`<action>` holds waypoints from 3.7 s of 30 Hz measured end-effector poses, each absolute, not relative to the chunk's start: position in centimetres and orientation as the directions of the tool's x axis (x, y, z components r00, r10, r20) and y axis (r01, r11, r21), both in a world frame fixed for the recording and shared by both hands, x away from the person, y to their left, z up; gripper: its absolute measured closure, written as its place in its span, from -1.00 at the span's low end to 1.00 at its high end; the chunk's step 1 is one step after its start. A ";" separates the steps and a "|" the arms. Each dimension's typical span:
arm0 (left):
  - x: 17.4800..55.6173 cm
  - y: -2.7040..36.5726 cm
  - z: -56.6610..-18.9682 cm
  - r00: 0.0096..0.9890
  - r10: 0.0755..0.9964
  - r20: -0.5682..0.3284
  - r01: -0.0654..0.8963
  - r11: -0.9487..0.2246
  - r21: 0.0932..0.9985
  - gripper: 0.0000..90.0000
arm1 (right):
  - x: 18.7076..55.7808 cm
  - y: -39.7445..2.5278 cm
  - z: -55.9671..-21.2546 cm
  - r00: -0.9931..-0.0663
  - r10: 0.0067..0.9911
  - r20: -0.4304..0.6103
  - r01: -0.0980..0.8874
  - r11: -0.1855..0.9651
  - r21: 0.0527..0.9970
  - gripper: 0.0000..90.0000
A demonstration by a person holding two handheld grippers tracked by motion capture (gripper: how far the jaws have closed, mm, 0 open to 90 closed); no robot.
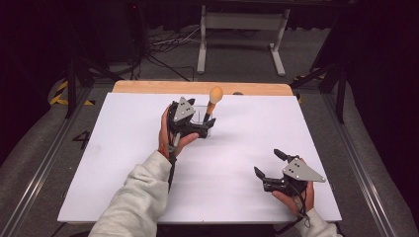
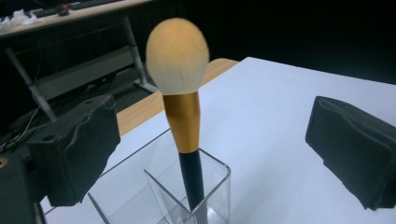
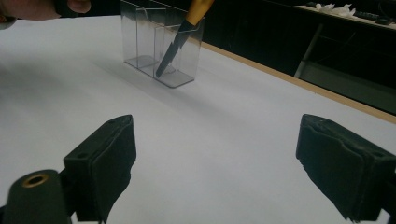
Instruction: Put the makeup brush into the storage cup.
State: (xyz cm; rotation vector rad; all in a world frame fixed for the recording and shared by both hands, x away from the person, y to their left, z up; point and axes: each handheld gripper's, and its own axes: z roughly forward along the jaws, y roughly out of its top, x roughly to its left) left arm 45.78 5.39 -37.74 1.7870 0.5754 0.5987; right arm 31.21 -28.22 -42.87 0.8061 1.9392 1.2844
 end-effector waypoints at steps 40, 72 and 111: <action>41.2 9.4 -37.1 0.751 0.621 0.224 -0.003 -0.336 0.942 -0.95 | 31.2 -28.1 -42.9 -0.586 0.787 -0.191 0.134 0.327 0.936 -0.72; 38.9 11.2 -38.1 0.749 0.618 0.241 -0.022 -0.340 0.940 -0.95 | 31.2 -28.1 -43.0 -0.587 0.787 -0.188 0.140 0.328 0.934 -0.72; 37.0 17.2 -40.1 0.715 0.656 0.244 -0.004 -0.345 0.939 -0.94 | 31.2 -27.8 -43.0 -0.591 0.782 -0.197 0.140 0.341 0.930 -0.72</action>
